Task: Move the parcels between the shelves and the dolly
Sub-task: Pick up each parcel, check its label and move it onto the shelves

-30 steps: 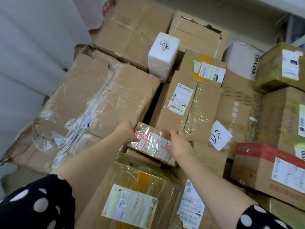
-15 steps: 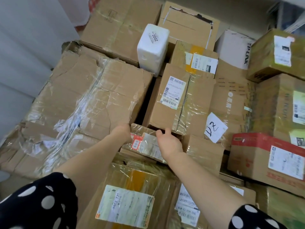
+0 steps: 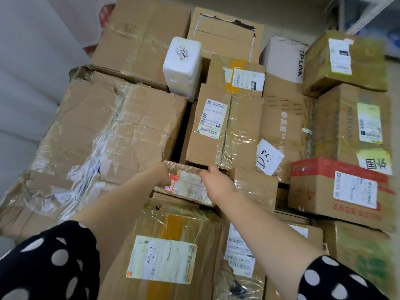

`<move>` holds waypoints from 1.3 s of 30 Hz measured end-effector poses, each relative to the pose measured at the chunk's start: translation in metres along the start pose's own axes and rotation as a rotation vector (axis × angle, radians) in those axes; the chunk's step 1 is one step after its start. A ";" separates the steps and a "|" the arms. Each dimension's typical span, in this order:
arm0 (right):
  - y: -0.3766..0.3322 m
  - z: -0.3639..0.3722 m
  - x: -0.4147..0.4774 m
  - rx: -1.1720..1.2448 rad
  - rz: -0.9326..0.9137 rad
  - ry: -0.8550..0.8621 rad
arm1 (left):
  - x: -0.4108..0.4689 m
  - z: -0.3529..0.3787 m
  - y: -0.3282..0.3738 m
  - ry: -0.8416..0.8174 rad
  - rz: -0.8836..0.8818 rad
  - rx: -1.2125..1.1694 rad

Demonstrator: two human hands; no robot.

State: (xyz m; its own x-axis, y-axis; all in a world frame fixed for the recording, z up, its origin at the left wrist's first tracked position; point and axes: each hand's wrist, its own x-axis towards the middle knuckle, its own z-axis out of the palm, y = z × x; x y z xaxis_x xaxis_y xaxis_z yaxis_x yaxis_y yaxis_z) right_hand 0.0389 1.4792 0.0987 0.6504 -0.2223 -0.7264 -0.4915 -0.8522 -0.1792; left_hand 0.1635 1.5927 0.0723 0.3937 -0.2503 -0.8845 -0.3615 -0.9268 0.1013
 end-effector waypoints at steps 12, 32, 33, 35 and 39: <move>0.082 -0.070 -0.117 0.020 0.070 0.326 | -0.131 -0.048 0.114 0.244 0.209 0.049; 0.418 -0.046 -0.426 0.153 0.340 0.586 | -0.363 0.111 0.459 0.527 0.522 0.419; 0.427 -0.044 -0.436 0.152 0.349 0.602 | -0.368 0.113 0.470 0.526 0.533 0.437; 0.445 -0.037 -0.456 0.156 0.390 0.613 | -0.378 0.119 0.493 0.525 0.565 0.465; 0.481 -0.021 -0.495 0.205 0.526 0.613 | -0.391 0.142 0.543 0.533 0.686 0.527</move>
State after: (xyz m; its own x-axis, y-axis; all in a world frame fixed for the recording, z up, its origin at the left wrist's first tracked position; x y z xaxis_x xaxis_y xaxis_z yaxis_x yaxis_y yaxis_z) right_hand -0.5073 1.1699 0.3857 0.4775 -0.8363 -0.2694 -0.8764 -0.4754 -0.0774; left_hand -0.3068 1.2275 0.4088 0.2403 -0.8935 -0.3793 -0.9271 -0.3271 0.1830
